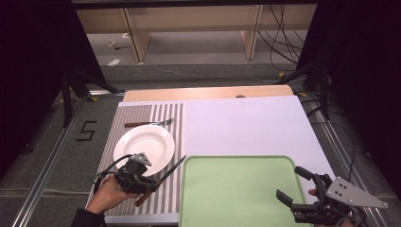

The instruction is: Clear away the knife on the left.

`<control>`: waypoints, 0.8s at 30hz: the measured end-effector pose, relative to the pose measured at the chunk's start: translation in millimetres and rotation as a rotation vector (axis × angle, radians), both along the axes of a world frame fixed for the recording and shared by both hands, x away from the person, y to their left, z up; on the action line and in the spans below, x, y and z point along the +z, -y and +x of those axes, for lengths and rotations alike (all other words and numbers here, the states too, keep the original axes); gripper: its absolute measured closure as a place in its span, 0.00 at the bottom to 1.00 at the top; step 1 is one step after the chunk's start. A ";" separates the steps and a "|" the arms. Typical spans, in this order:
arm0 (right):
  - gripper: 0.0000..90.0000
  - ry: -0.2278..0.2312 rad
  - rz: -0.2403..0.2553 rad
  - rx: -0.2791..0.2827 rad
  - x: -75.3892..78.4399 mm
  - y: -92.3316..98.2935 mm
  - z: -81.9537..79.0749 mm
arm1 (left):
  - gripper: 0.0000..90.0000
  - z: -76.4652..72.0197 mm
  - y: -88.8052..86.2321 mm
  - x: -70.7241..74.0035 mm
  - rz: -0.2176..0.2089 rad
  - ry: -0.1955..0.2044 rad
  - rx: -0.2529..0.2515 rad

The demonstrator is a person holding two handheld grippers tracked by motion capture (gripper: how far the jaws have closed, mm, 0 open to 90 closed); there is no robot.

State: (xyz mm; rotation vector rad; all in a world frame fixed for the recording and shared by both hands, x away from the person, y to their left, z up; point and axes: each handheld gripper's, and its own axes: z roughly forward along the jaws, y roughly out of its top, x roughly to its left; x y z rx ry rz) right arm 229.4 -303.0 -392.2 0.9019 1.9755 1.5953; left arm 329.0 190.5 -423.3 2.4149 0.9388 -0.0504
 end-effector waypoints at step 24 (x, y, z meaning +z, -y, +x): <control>0.10 0.002 0.005 0.001 -0.2 0.0 0.2 | 0.85 -4.7 52.2 6.2 -0.110 -0.012 -0.091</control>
